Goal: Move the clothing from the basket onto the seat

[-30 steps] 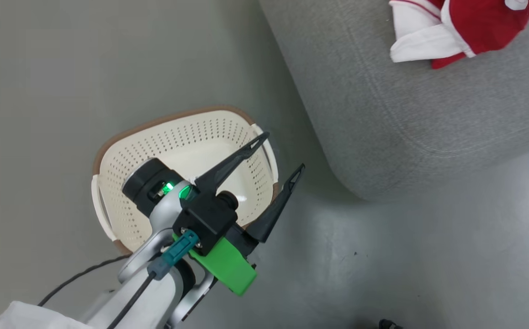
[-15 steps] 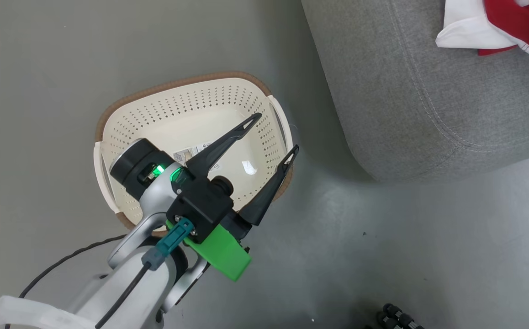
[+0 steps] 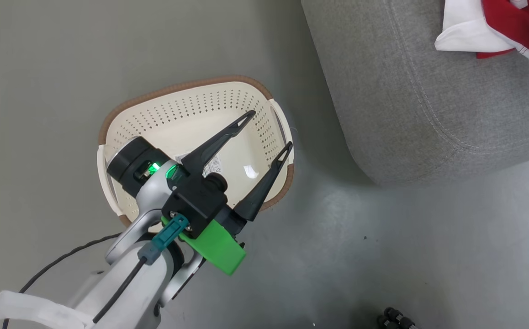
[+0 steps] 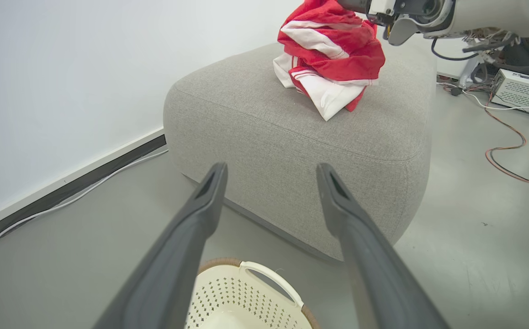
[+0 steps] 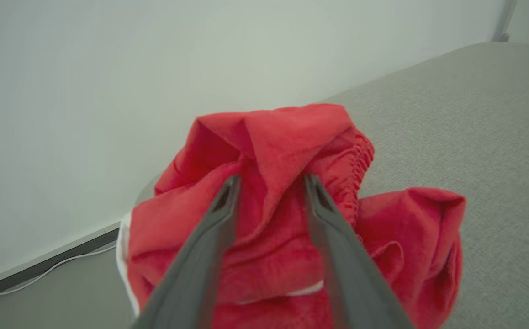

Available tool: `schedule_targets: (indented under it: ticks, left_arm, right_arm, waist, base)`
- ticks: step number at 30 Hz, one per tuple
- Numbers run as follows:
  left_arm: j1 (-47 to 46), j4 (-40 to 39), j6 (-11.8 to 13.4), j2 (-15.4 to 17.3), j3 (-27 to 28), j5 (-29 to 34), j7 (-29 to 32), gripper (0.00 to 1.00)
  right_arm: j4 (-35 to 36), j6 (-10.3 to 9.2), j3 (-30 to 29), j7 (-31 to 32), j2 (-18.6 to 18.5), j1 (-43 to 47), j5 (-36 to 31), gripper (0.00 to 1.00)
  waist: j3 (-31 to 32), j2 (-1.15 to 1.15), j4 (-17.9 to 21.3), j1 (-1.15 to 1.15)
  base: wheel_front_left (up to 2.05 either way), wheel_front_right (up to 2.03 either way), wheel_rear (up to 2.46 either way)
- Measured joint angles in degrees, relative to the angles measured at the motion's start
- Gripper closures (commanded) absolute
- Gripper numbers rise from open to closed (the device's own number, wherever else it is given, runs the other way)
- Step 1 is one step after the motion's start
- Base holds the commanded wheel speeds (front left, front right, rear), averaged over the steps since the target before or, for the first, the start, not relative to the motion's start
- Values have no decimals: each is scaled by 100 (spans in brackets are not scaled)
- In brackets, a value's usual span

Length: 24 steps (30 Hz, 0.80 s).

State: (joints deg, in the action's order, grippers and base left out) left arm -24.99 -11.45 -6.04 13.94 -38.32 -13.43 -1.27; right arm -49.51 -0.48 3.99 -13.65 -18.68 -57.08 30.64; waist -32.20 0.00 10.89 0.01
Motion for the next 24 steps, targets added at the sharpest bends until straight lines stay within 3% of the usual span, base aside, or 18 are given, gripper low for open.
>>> schedule_targets:
  ticks: [11,17,24]
  left_arm:
    - [7,363,34,-98,149,-96,-342,0]
    - [94,568,270,-186,427,-179,-539,0]
    - [378,808,591,-254,708,-338,-712,0]
  right_arm:
    - [-278,269,303,-52,13,378,-321,0]
    - [-174,368,405,-63,0,667,-457,0]
    - [628,409,347,-80,22,979,-645,0]
  waist:
    - [453,0,-17,-1]
    - [738,0,-76,-1]
    - [1092,0,-197,-1]
  base:
    - [0,0,0]
    - [0,0,0]
    - [0,0,0]
